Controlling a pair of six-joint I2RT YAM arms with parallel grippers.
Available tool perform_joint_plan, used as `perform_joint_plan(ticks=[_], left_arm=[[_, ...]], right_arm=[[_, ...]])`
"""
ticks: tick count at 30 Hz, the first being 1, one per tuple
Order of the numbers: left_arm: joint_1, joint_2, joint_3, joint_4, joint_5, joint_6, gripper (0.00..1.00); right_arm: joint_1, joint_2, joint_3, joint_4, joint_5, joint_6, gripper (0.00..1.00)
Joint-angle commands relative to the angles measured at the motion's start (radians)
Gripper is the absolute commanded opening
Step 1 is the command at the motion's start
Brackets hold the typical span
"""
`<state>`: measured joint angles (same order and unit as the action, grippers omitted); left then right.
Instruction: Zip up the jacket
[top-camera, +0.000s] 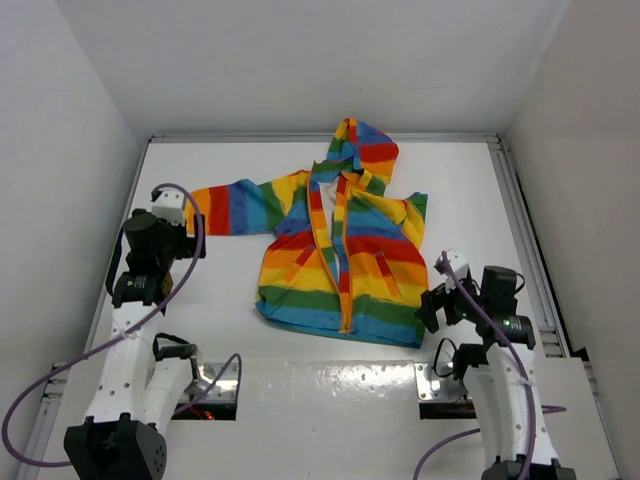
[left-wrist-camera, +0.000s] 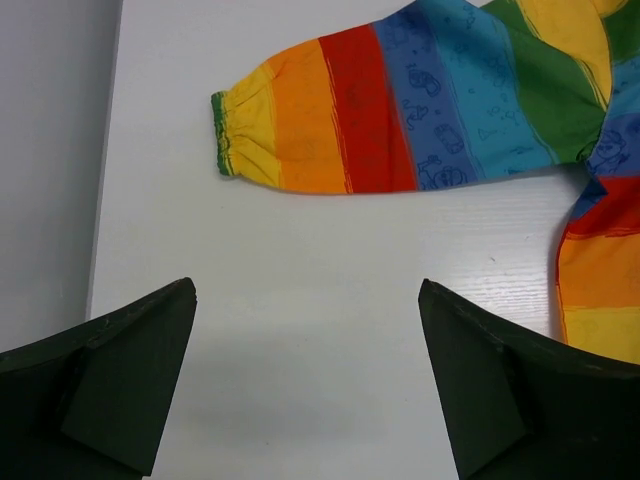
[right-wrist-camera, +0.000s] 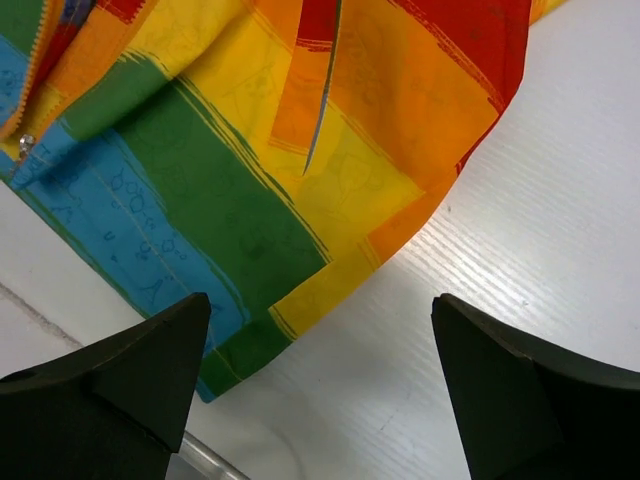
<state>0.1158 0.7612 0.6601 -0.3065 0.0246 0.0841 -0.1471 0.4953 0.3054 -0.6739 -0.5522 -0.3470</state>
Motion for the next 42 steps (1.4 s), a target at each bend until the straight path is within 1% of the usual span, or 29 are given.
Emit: perform_joint_plan(ticks=[1, 2, 3, 4, 5, 6, 7, 8, 9, 11, 12, 13, 14, 16, 17, 20, 22, 23, 24, 25, 26, 27, 28, 29, 30, 35, 38, 39, 42], left_arm=[[-0.015, -0.007, 0.001, 0.0, 0.018, 0.06, 0.99], [-0.015, -0.007, 0.013, 0.0, 0.027, 0.06, 0.99], [-0.024, -0.007, 0.013, 0.0, 0.028, 0.06, 0.99], [-0.024, -0.019, 0.013, 0.0, 0.055, 0.06, 0.99], [-0.024, -0.019, 0.013, 0.0, 0.055, 0.06, 0.99], [-0.033, -0.019, 0.025, 0.0, 0.055, 0.06, 0.99], [-0.033, -0.019, 0.038, 0.0, 0.055, 0.039, 0.97], [-0.033, 0.002, 0.047, 0.0, 0.055, 0.028, 0.93], [-0.033, 0.018, 0.073, -0.017, 0.046, 0.019, 0.87], [-0.033, 0.055, 0.107, -0.058, 0.022, -0.05, 0.86], [-0.033, 0.091, 0.142, -0.075, 0.021, -0.072, 0.9], [-0.033, 0.108, 0.156, -0.089, 0.021, -0.098, 0.98], [-0.033, 0.121, 0.167, -0.098, 0.031, -0.109, 1.0], [-0.033, 0.144, 0.177, -0.109, 0.052, -0.109, 1.0], [-0.033, 0.144, 0.177, -0.109, 0.052, -0.109, 1.0], [-0.033, 0.144, 0.177, -0.1, 0.052, -0.127, 1.0], [-0.033, 0.144, 0.177, -0.1, 0.017, -0.156, 1.0], [-0.033, 0.144, 0.167, -0.1, 0.017, -0.167, 1.0], [-0.033, 0.135, 0.167, -0.1, 0.008, -0.179, 1.0], [-0.033, 0.125, 0.158, -0.1, 0.008, -0.179, 1.0], [-0.033, 0.125, 0.147, -0.1, 0.008, -0.19, 1.0], [-0.033, 0.125, 0.147, -0.1, -0.002, -0.21, 1.0], [-0.033, 0.116, 0.138, -0.1, -0.012, -0.221, 1.0], [-0.022, 0.116, 0.138, -0.1, -0.012, -0.233, 1.0], [-0.013, 0.116, 0.127, -0.1, -0.012, -0.254, 1.0], [-0.002, 0.107, 0.105, -0.1, -0.032, -0.306, 1.0], [-0.002, 0.107, 0.105, -0.1, -0.032, -0.307, 1.0], [-0.002, 0.107, 0.105, -0.1, -0.032, -0.307, 1.0], [-0.002, 0.107, 0.096, -0.091, -0.012, -0.307, 1.0]], right_arm=[[0.011, 0.017, 0.058, 0.007, -0.026, 0.066, 0.91], [0.024, 0.032, 0.075, -0.028, -0.04, 0.084, 0.89], [0.036, 0.092, 0.108, -0.045, -0.108, 0.095, 0.84], [0.079, 0.11, 0.138, -0.067, -0.138, 0.097, 0.84], [0.099, 0.126, 0.146, -0.041, -0.15, 0.191, 0.84], [0.124, 0.182, 0.158, -0.039, -0.158, 0.219, 0.81], [0.226, 0.202, 0.188, -0.033, -0.153, 0.262, 0.81], [0.25, 0.221, 0.199, -0.014, -0.146, 0.305, 0.81], [0.264, 0.27, 0.208, -0.006, -0.149, 0.321, 0.81], [0.319, 0.316, 0.228, 0.001, -0.137, 0.403, 0.8], [0.357, 0.343, 0.242, -0.004, -0.091, 0.436, 0.8], [0.377, 0.353, 0.248, -0.004, -0.078, 0.462, 0.8], [0.427, 0.379, 0.258, -0.015, -0.068, 0.514, 0.8], [0.463, 0.437, 0.264, -0.035, -0.003, 0.545, 0.8], [0.498, 0.451, 0.276, -0.042, 0.003, 0.589, 0.8], [0.596, 0.506, 0.31, -0.055, 0.083, 0.626, 0.8], [0.632, 0.55, 0.337, -0.061, 0.113, 0.658, 0.8], [0.679, 0.561, 0.345, -0.056, 0.13, 0.666, 0.8], [0.691, 0.577, 0.374, -0.058, 0.139, 0.68, 0.8], [0.705, 0.626, 0.386, -0.056, 0.146, 0.719, 0.78], [0.731, 0.641, 0.397, -0.059, 0.171, 0.733, 0.77], [0.741, 0.663, 0.426, -0.064, 0.185, 0.743, 0.74], [0.756, 0.711, 0.435, -0.072, 0.213, 0.77, 0.74], [0.762, 0.726, 0.442, -0.073, 0.219, 0.778, 0.72], [0.759, 0.773, 0.46, -0.076, 0.222, 0.802, 0.71], [0.764, 0.861, 0.498, -0.066, 0.19, 0.911, 0.71], [0.765, 0.91, 0.515, -0.062, 0.193, 0.98, 0.71], [0.765, 0.931, 0.518, -0.038, 0.192, 0.997, 0.7], [0.765, 0.965, 0.514, -0.04, 0.184, 1.077, 0.68]])
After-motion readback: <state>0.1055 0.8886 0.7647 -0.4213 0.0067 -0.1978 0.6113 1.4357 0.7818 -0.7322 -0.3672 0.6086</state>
